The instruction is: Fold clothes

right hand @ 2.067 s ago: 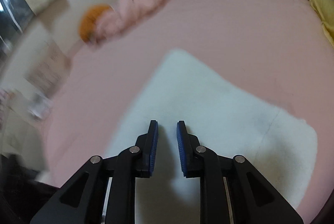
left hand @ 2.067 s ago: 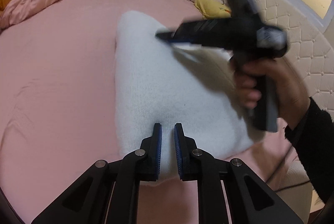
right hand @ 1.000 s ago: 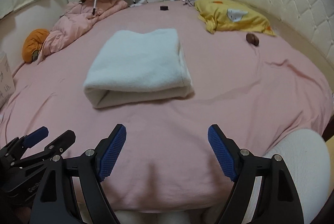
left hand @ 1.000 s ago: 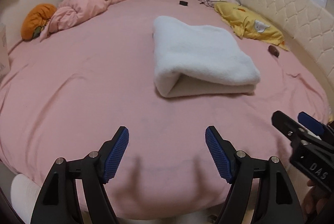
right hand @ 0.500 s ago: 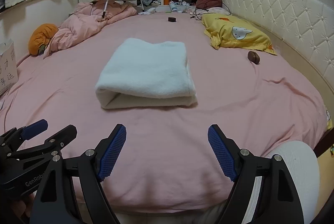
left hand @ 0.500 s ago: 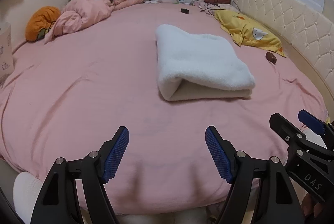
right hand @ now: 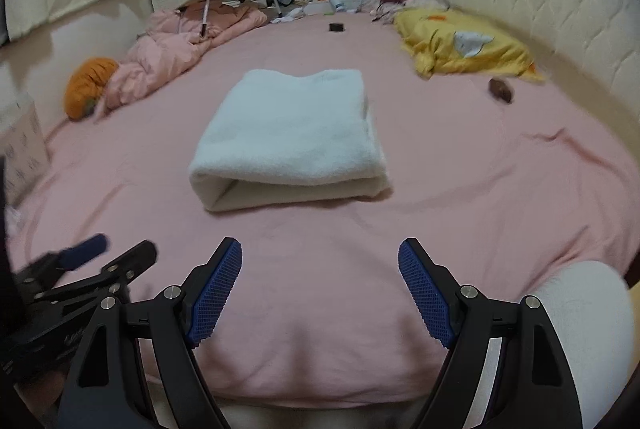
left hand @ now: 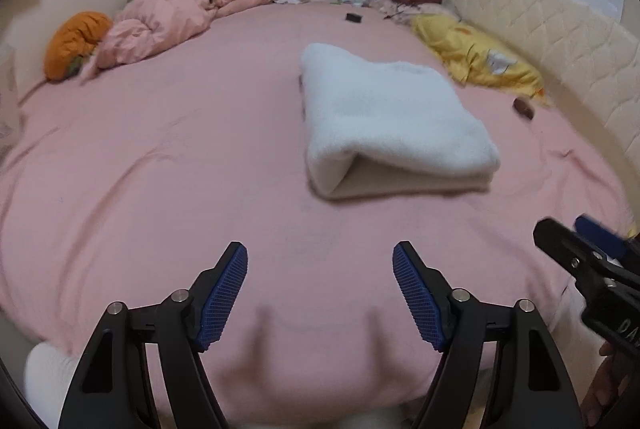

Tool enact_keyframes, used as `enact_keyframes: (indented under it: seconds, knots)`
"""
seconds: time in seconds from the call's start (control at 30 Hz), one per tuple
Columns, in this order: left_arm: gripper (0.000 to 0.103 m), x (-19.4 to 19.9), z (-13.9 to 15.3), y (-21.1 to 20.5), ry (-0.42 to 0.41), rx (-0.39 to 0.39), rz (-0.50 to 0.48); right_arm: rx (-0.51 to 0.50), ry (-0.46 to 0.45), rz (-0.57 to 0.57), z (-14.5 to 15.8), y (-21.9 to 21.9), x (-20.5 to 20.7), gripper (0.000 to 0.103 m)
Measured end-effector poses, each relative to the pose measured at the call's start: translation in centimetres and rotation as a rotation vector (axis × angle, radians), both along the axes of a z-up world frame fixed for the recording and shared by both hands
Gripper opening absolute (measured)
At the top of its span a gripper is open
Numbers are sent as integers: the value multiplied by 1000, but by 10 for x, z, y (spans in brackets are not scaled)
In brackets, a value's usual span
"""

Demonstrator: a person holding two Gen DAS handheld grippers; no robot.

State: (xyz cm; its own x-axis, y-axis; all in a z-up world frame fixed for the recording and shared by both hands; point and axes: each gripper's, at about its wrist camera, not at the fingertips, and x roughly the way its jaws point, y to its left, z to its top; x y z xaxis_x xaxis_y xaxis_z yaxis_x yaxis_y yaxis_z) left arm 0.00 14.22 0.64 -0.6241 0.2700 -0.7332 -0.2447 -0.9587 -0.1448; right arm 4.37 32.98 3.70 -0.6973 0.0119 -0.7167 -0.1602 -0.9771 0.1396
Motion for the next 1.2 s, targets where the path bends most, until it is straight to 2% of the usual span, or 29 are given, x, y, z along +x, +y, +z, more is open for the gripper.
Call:
enact_keyframes:
  seconds: [0.03,0.1,0.17,0.33,0.43,0.67,0.8,0.87,0.93,0.97,1.0,1.03,1.13,1.2]
  knots:
    - [55,-9,-4,-2,-11,16,-2,-35,-3,0,-1,7,-5,81]
    - [49,-32,-15,-4,-46,10,12,-112,-19,5,-4,22,-16,81]
    - [49,-55,-26,-3,-71,-6,29,-195,-31,4,-8,38,-28,81]
    - [49,-85,-43,16,-67,-55,3,-357,-79,18,-25,66,-62,81]
    - [49,-94,-50,31,-62,-99,-22,-580,-118,7,-48,87,-85,81]
    - [49,-111,-57,40,-63,-116,-15,-776,-162,-58,-82,110,-114,81]
    - [33,-117,-58,42,-74,-111,-45,-856,-168,-47,-92,114,-125,80]
    - [29,-118,-59,46,-75,-121,-57,-909,-163,-39,-96,116,-131,73]
    - [29,-117,-58,46,-73,-121,-53,-926,-156,-27,-95,119,-135,39]
    - [29,-117,-58,45,-76,-111,-49,-928,-152,-22,-94,120,-137,30]
    - [29,-118,-58,43,-79,-103,-47,-930,-149,-16,-93,122,-138,16]
    - [29,-118,-58,42,-82,-95,-44,-931,-138,-9,-90,123,-139,15]
    - [29,-118,-58,41,-87,-88,-41,-919,-31,30,-67,123,-130,12]
    - [29,-118,-60,43,-86,-93,-40,-892,-67,16,-75,122,-128,12]
